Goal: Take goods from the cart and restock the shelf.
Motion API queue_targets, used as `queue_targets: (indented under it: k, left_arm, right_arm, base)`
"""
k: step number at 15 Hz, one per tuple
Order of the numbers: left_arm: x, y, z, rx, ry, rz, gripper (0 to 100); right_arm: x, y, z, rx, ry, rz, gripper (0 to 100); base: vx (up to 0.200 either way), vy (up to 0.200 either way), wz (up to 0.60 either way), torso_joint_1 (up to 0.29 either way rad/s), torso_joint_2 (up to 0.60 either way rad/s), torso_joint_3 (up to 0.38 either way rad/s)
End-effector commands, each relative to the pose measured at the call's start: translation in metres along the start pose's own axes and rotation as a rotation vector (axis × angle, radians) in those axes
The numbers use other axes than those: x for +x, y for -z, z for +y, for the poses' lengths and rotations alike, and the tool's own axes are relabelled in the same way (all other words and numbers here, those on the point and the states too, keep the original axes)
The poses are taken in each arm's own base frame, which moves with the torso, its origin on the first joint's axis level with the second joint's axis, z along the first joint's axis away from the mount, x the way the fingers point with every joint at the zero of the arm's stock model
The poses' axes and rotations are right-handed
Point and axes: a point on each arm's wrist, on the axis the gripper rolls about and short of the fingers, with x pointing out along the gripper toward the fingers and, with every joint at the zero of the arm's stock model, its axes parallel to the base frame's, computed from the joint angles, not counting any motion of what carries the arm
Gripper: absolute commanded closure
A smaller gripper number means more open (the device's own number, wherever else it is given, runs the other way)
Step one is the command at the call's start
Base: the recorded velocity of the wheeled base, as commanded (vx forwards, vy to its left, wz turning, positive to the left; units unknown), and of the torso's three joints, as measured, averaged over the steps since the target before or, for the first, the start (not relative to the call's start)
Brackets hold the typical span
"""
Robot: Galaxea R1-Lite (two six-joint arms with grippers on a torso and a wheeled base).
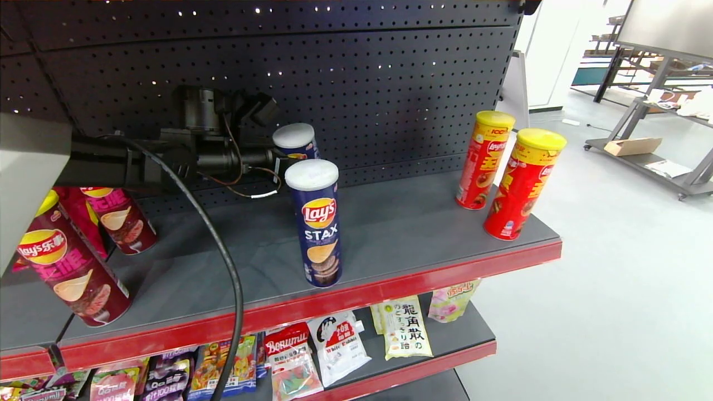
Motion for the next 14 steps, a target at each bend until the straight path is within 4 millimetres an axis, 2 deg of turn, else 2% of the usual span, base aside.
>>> queue_targets:
  k: [1,11,12,14]
  left_arm:
    - [0.002,0.006,0.0,-0.011,0.002,0.016,100]
    - [0.007,0.018,0.006,-0.013,0.0,0.037,100]
    - [0.008,0.019,0.006,-0.012,-0.001,0.038,0]
    - [0.008,0.018,0.006,-0.014,-0.002,0.036,0]
  right_arm:
    - [0.0,0.0,0.0,0.0,-0.001,0.0,0]
    - [0.0,0.0,0.0,0.0,-0.001,0.0,0]
    - [0.0,0.0,0.0,0.0,-0.001,0.0,0]
    - [0.0,0.0,0.0,0.0,-0.001,0.0,0]
  base:
    - [0.0,0.0,0.0,0.0,0.0,0.0]
    - [0.0,0.0,0.0,0.0,0.0,0.0]
    - [0.0,0.0,0.0,0.0,0.0,0.0]
    - [0.0,0.0,0.0,0.0,0.0,0.0]
